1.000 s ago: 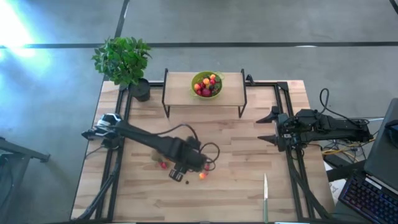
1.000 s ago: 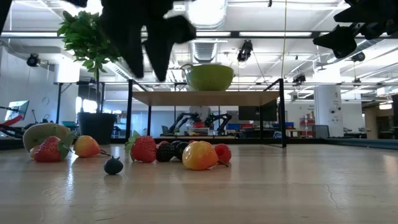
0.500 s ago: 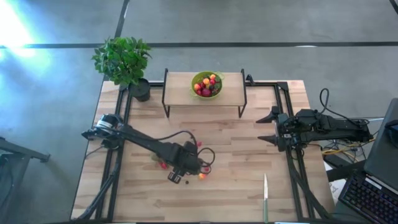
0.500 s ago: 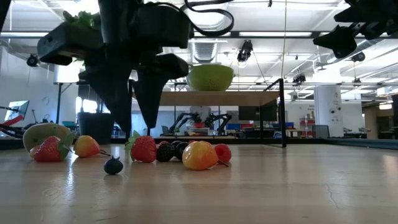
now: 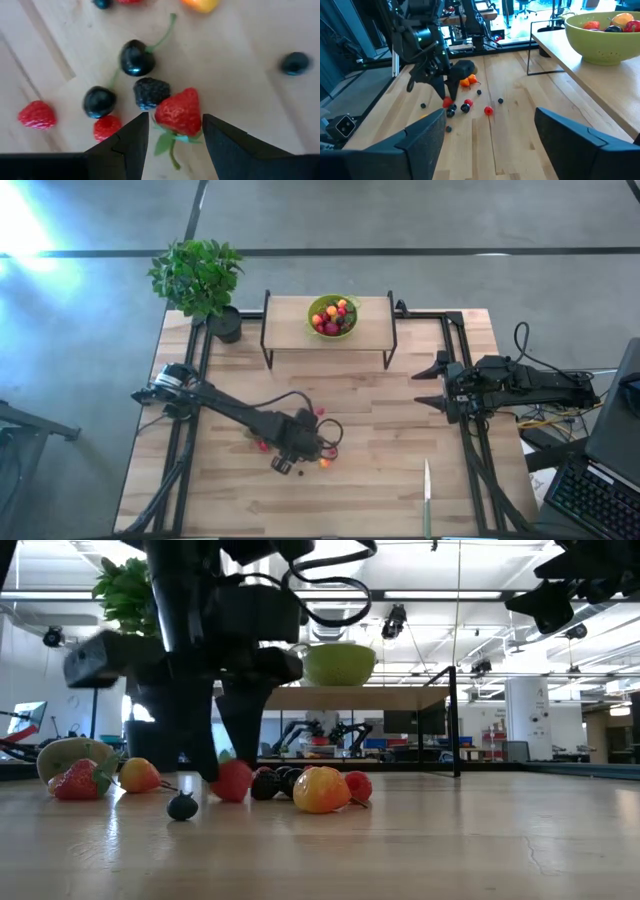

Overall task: Pick & Place Fruit
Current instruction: Put the red strawberry into the green strainer bowl on the shelf

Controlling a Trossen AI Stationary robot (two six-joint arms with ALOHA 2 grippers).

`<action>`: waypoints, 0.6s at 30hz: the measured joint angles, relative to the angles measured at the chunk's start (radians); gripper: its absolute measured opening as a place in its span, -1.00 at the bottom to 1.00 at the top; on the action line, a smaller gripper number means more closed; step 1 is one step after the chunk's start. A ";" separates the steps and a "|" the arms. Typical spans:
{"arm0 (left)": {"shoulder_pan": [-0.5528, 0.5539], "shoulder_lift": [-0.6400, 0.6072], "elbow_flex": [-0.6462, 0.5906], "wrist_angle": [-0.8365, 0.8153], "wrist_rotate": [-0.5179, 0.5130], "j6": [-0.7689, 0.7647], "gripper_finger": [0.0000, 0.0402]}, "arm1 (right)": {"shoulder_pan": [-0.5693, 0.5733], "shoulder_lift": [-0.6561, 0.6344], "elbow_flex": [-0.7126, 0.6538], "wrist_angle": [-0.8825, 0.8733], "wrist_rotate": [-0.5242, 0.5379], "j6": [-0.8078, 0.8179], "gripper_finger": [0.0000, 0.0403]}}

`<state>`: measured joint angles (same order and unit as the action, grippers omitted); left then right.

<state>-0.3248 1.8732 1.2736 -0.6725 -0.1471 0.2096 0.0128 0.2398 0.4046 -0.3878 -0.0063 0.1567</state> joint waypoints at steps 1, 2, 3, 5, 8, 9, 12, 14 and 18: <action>0.000 0.000 -0.006 0.009 -0.014 0.000 -0.05 | 0.000 0.000 0.000 0.000 0.000 0.000 0.45; 0.000 0.000 -0.012 0.014 -0.018 0.000 -0.05 | 0.000 0.000 0.000 0.000 0.000 0.000 0.44; 0.000 0.000 -0.020 0.021 -0.019 0.000 -0.05 | 0.000 0.000 0.000 0.000 0.000 0.000 0.42; 0.000 0.000 -0.033 0.030 -0.019 0.000 -0.05 | 0.000 0.000 0.000 0.000 0.000 0.000 0.40; 0.000 0.000 -0.040 0.031 -0.019 0.000 -0.05 | 0.000 0.000 0.000 0.000 0.000 0.000 0.36; 0.000 0.000 -0.040 0.037 -0.018 0.000 -0.05 | 0.000 0.000 0.000 0.000 0.000 0.000 0.35; 0.000 0.000 -0.040 0.057 -0.008 0.000 -0.05 | 0.000 0.000 0.000 0.000 0.000 0.000 0.31; 0.000 0.000 -0.040 0.078 0.005 0.001 -0.05 | 0.000 0.000 0.000 0.000 0.000 0.000 0.28; 0.000 0.000 -0.040 0.080 0.011 0.001 -0.05 | 0.000 0.000 0.000 0.000 0.000 0.000 0.22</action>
<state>-0.3248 1.8732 1.2335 -0.5922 -0.1360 0.2104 0.0130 0.2398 0.4046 -0.3878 -0.0063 0.1570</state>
